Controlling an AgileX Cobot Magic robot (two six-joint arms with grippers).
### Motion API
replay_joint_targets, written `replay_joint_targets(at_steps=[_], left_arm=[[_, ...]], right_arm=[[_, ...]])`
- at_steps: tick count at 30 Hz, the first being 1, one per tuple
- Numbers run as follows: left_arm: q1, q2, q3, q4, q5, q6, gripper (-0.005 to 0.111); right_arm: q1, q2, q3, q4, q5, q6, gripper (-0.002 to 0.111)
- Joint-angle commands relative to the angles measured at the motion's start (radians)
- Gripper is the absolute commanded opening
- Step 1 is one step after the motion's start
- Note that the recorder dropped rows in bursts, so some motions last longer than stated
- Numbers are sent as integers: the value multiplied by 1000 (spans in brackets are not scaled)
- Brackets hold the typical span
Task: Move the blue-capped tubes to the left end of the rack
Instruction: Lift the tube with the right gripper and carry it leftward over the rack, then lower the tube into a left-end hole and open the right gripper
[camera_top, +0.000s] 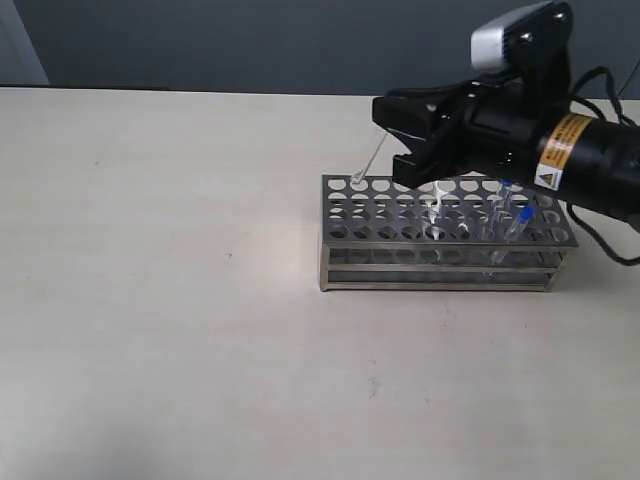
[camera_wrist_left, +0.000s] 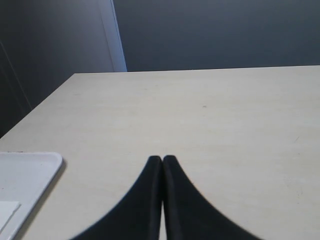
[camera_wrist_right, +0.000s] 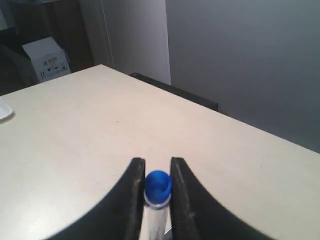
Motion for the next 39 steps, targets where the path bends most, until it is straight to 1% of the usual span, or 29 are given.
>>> replay_joint_targets(at_steps=[1,7,11,15,26,32,39], left_arm=[[-4,-5,2,6,-7,-5,0],[-4,-5,2,6,-7,-5,0],[-4,-5,2,6,-7,-5,0],[-4,-5,2,6,-7,-5,0],[-4,-5,2,6,-7,-5,0],[-4,-5,2,6,-7,-5,0],[-4,-5,2,6,-9,-5,0]], right_arm=[[6,79,-55,-20,1,-8,0],[6,155,-132,-27,3,-15,0],[6,199,-188,-77,14,-15,0],[6,236,-220,-80,71,-15,0],[6,314,-243,-84,45,-34,0],[6,320,-243,-87,49,-39,0],[46,371,-243,-94,47,-77,0]])
